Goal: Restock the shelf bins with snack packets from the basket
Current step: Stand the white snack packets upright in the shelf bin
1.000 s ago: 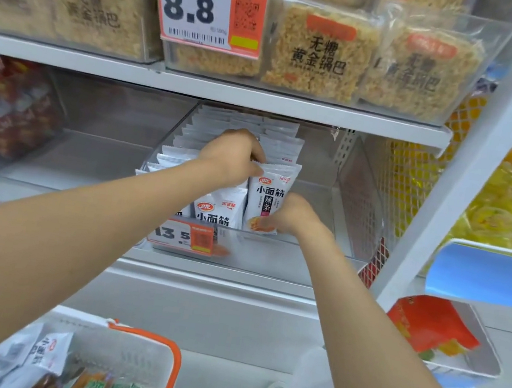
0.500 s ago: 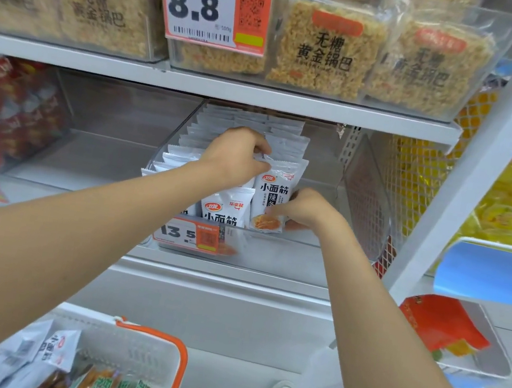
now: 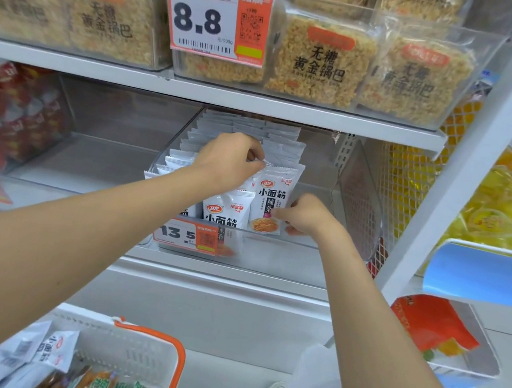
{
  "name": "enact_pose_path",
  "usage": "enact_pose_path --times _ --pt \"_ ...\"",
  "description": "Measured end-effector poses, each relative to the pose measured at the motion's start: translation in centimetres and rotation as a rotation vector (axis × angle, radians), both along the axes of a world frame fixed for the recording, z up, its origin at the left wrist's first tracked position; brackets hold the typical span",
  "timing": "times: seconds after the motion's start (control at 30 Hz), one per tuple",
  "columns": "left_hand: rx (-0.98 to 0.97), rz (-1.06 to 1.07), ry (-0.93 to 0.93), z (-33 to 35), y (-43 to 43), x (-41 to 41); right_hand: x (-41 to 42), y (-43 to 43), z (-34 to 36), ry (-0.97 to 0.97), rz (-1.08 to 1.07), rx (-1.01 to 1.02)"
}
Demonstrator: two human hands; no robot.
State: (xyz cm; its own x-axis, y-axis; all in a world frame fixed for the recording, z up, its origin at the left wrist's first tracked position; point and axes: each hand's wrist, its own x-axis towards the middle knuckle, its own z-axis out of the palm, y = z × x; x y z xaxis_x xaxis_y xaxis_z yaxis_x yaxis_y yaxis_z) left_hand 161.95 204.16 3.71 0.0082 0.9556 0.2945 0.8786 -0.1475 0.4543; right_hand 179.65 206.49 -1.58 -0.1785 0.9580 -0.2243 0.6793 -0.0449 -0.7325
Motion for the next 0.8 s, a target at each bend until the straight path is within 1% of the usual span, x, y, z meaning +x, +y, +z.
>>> enact_pose_path --times 0.1,0.2,0.27,0.43,0.6,0.7,0.8 --pt "0.019 0.016 -0.006 0.5 -0.8 0.0 0.2 -0.2 0.5 -0.044 -0.003 0.076" --pt "0.008 0.006 0.029 0.8 -1.7 -0.1 -0.2 -0.7 0.8 0.003 -0.031 0.194" --pt "-0.023 0.0 0.052 0.8 -2.2 -0.3 -0.5 -1.1 0.6 0.01 -0.067 0.226" --pt "-0.017 0.02 0.048 0.7 -2.5 -1.3 -0.8 -0.8 -0.3 -0.02 -0.136 0.163" --pt "-0.021 0.015 0.047 0.4 -2.2 -1.5 -1.3 -0.5 -0.5 -0.013 -0.118 0.137" --pt "-0.007 0.02 0.033 0.2 -2.2 -1.3 -1.2 -0.9 0.3 -0.023 -0.122 0.101" --pt "0.015 0.029 0.038 0.0 -2.4 -1.4 -0.8 -1.7 1.6 -0.083 -0.118 0.11"
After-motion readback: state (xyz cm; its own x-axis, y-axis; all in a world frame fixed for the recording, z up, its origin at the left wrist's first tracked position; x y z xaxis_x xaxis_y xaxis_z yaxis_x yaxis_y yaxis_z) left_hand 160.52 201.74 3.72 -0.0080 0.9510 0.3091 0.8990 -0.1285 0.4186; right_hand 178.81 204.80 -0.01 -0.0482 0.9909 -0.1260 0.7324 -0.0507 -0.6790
